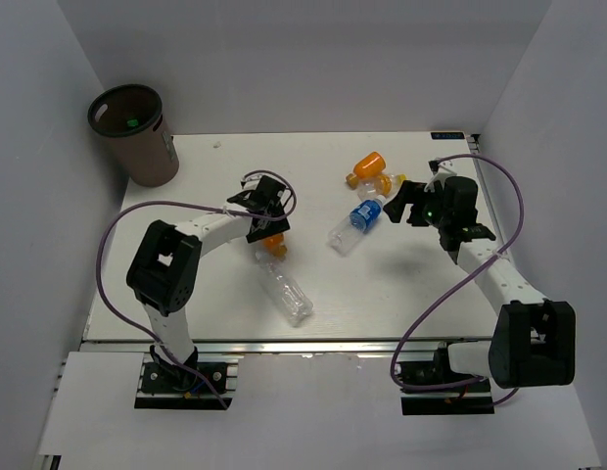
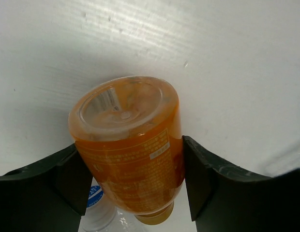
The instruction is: Put the plastic bottles in the bin
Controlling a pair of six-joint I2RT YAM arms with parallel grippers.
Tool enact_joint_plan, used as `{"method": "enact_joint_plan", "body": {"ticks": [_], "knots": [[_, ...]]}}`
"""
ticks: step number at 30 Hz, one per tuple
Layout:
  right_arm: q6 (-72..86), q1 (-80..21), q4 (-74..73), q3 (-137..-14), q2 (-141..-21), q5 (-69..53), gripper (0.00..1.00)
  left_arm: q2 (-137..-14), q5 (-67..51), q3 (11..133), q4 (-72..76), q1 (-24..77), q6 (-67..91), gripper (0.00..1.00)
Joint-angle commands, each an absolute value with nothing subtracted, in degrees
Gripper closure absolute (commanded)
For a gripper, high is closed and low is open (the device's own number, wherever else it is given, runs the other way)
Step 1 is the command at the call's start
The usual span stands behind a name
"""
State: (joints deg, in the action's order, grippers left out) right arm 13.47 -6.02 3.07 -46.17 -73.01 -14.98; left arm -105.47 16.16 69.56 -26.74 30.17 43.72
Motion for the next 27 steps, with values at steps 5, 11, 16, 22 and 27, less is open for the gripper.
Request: {"method": "enact_joint_plan", "body": {"ticks": [5, 11, 16, 22, 27], "knots": [[13.89, -6.06, 5.10, -47.72, -74.00, -16.61, 0.11, -103.62, 22.31, 81.98, -28.47, 29.97, 41.49, 0.56], [13.45, -6.06, 7.11, -46.76, -73.04, -19.86, 0.11, -106.35, 26.01, 100.87, -33.66, 18.75, 39.20, 0.57], [12.13, -6.06, 9.31, -45.00, -70.58, -19.86, 0.11, -105.29, 25.04, 109.40, -25.23, 3.01, 37.98, 0.57], [11.08, -6.06, 10.20, -44.65, -70.84, -19.25, 0.11, -107.84, 33.73, 115.92, -19.16, -5.18, 35.25, 0.50], [10.81, -6.06, 9.32, -45.61, -72.33, -19.34, 0.11, -116.61, 37.88, 126.63, -21.00, -8.70, 35.07, 0.46]]}}
